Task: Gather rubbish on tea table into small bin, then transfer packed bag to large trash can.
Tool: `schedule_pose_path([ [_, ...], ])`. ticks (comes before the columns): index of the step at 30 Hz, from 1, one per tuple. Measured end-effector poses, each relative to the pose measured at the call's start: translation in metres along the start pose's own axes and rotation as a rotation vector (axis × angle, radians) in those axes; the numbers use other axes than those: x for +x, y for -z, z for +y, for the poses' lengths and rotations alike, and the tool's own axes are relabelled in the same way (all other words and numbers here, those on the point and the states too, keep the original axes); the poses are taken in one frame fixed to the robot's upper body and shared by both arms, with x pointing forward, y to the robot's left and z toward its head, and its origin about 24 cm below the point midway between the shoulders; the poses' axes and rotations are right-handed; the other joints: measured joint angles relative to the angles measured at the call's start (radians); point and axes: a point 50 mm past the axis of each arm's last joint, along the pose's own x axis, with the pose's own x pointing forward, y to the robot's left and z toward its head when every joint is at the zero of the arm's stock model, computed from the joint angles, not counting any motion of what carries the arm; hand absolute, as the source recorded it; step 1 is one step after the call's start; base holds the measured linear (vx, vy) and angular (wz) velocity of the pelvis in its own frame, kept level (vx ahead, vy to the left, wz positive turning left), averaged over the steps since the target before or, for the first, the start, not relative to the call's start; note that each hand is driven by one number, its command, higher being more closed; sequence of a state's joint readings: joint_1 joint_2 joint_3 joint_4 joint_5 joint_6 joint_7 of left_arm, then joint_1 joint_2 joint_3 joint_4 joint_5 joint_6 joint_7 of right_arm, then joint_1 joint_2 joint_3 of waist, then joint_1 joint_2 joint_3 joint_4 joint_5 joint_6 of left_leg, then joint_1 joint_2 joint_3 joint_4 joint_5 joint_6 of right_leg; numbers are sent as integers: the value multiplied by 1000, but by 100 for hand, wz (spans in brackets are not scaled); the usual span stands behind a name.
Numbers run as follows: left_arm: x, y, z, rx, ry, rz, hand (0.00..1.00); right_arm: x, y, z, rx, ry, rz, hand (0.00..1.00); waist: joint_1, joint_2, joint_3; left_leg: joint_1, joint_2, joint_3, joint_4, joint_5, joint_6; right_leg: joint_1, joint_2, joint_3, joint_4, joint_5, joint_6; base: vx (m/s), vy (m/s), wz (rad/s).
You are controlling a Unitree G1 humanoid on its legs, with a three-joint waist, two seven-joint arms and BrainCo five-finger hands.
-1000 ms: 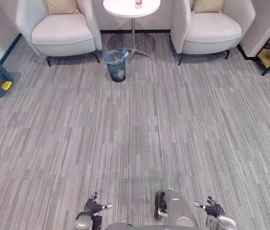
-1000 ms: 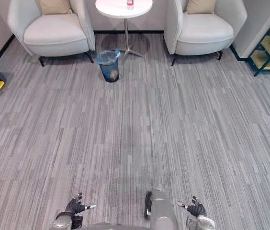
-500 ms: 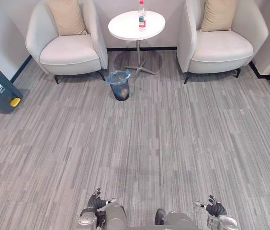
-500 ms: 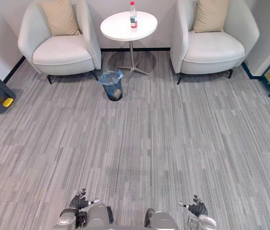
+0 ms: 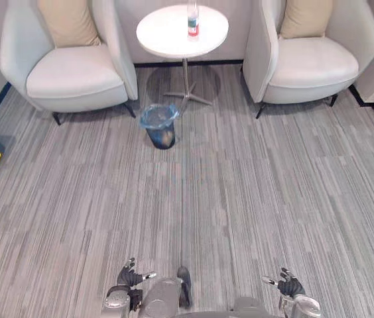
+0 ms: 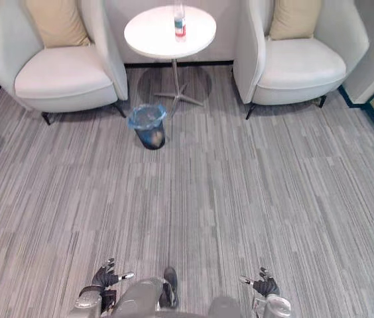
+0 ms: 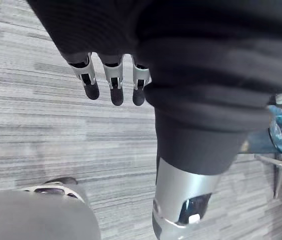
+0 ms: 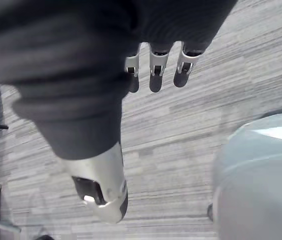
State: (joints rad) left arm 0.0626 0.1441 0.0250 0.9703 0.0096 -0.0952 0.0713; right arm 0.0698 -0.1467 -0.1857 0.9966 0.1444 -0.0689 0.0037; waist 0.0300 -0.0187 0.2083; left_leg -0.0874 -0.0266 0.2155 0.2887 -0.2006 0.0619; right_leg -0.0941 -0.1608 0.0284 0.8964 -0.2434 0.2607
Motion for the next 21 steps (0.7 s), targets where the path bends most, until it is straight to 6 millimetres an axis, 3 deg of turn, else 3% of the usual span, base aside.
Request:
schedule_pose_path([
  [2, -1, 3, -2, 13, 8, 12, 0, 0, 0, 0, -1, 0, 1, 0, -18, 8, 2, 85, -3, -14, -43, -13, 9, -73, -10, -85, 75, -45, -87, 443, 19, 22],
  [3, -1, 3, -4, 14, 13, 12, 0, 0, -1, 0, -7, 0, -2, 0, -25, 18, 3, 139, 7, -23, -80, -12, 9, -113, -8, -156, 28, -75, -145, 530, -39, 27],
  [4, 0, 2, -6, 13, 18, 9, 0, 1, -2, 0, -16, -1, -5, 0, -27, 29, 5, 174, 27, -25, -96, -13, 9, -158, 10, -208, -61, -92, -179, 523, -87, 15],
  [6, 0, 1, -6, 11, 17, 6, 0, 1, -3, 0, -23, -1, -7, 0, -37, 41, 10, 205, 58, -30, -101, -13, 8, -205, 41, -239, -208, -82, -201, 436, -128, 21],
  [7, 0, 2, -5, 12, 14, 9, 0, 1, -3, -1, -24, 1, -7, 0, -48, 47, 13, 235, 78, -42, -109, -18, -4, -229, 59, -242, -343, -38, -213, 457, -190, 40],
  [8, -1, 4, -2, 16, 10, 14, 0, 0, 0, -3, -26, 5, 1, 0, -54, 33, 6, 265, 80, -50, -117, -31, -41, -231, 71, -222, -501, 63, -209, 564, -245, 53],
  [9, -2, 7, 1, 21, 4, 23, 0, -4, 12, -9, -27, 21, 30, 0, -58, 7, -4, 297, 69, -66, -113, -66, -103, -230, 66, -185, -553, 288, -228, 504, -236, 39],
  [10, -2, 9, -4, 10, 11, 36, 0, -4, 12, -16, -36, 36, 36, 0, -58, 28, -2, 317, 92, -80, -113, -82, -126, -238, 78, -190, -499, 258, -269, 405, -186, 19],
  [13, -1, 8, -9, 2, 25, 33, 0, -4, 6, -22, -39, 50, 19, 0, -63, 61, -21, 283, 148, -101, -15, -69, -156, -232, 110, -218, -461, 169, -296, 438, -250, 10],
  [15, 0, 2, -10, -23, 22, 17, 0, -5, 10, -27, -17, 70, 28, 0, -71, 77, -13, 182, 205, -139, 258, -9, -256, -129, 145, -252, -526, 141, -316, 450, -287, 32],
  [16, 0, 1, -10, -36, 17, 12, 0, -6, 12, -29, -15, 73, 32, 0, -68, 75, -11, 151, 226, -142, 353, -3, -266, -95, 153, -254, -544, 130, -323, 375, -202, 19],
  [18, -1, 1, -10, -47, 13, 1, 0, -9, 13, -31, 10, 81, 23, 0, -56, 65, -4, 34, 284, -88, 622, -33, -221, 42, 173, -269, -617, 112, -337, 539, -114, -8],
  [19, -1, -6, -14, -54, 21, -29, 0, -7, 6, -31, 50, 91, -6, 0, -13, 58, 0, -135, 188, 0, 207, -49, -172, 159, 145, -231, -724, 96, -304, 792, 59, -39],
  [20, -2, -4, -15, -53, 24, -23, 0, -7, 5, -35, 42, 99, -8, 0, -14, 83, -8, -133, 167, 1, 68, 130, -125, 174, 161, -216, -722, 77, -273, 745, 142, -48],
  [21, -3, -2, -15, -53, 24, -17, 0, -7, 4, -37, 38, 104, -11, 0, -14, 102, -10, -134, 170, -6, 49, 177, -97, 181, 176, -211, -722, 70, -264, 401, 198, -4],
])
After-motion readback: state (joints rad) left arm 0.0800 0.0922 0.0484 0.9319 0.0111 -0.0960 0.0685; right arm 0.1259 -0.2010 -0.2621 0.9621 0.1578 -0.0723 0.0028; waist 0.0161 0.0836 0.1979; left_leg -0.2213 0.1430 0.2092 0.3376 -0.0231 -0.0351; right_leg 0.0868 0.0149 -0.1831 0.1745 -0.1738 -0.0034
